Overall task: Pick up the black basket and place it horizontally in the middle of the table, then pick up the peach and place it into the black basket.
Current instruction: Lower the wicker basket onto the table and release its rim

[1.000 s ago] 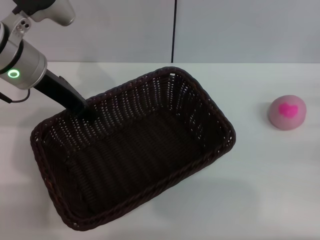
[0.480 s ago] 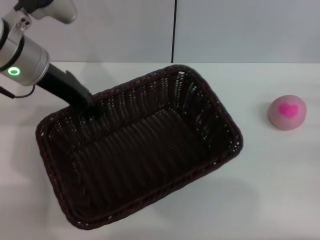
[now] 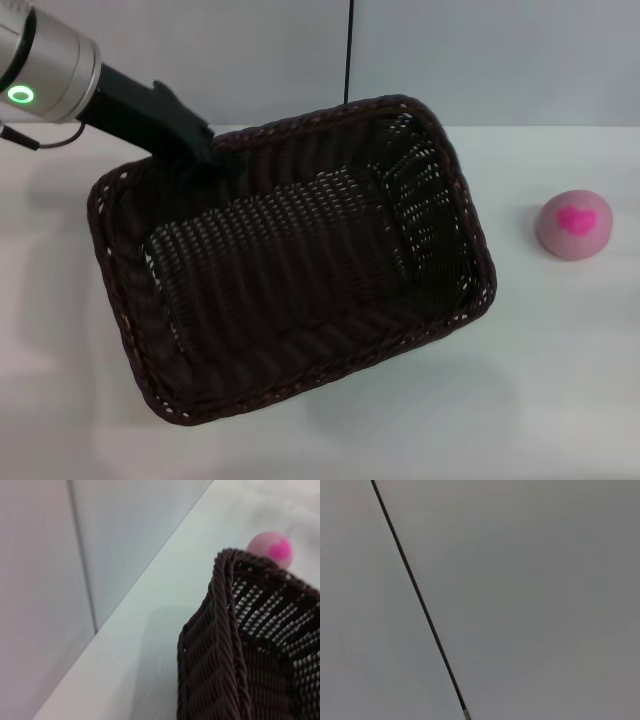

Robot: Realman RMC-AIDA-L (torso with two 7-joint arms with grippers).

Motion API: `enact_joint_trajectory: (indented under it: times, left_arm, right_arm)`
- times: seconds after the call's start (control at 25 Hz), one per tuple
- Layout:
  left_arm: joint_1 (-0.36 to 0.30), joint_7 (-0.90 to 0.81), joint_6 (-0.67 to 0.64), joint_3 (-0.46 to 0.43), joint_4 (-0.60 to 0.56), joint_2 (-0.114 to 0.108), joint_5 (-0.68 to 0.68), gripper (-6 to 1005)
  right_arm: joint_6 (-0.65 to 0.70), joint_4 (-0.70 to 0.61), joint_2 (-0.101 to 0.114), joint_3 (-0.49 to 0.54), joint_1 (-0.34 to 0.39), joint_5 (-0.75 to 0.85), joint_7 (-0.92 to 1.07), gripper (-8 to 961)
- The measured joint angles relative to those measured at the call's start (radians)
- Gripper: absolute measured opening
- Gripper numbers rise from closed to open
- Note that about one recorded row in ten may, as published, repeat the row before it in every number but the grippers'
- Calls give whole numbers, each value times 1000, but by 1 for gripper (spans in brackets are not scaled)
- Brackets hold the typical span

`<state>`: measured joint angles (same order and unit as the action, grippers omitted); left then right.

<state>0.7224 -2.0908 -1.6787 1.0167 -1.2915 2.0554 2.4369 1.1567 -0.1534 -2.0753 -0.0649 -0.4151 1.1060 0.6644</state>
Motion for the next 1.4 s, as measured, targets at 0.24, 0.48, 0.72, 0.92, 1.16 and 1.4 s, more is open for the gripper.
enact_joint_trajectory:
  times: [0.24, 0.48, 0.72, 0.92, 1.16, 1.4]
  left_arm:
    - [14, 97, -48, -56, -9, -6, -91, 193]
    - [51, 173, -107, -103, -1, -18, -148, 193]
    - [83, 262, -128, -106, 28, -22, -171, 192]
    - [111, 344, -100, -104, 127, -19, -168, 191]
    - [121, 411, -58, -100, 204, -13, -166, 191]
    - [127, 465, -26, -95, 269, -11, -165, 190]
  right_arm:
    - [0, 9, 0, 13, 2, 0, 0, 558]
    - [0, 19, 0, 14, 4, 0, 1, 555]
    - [0, 29, 0, 14, 4, 0, 1, 553]
    - [1, 38, 0, 14, 4, 0, 1, 551]
    - [0, 43, 0, 14, 4, 0, 1, 549]
    - [0, 44, 0, 14, 4, 0, 1, 546]
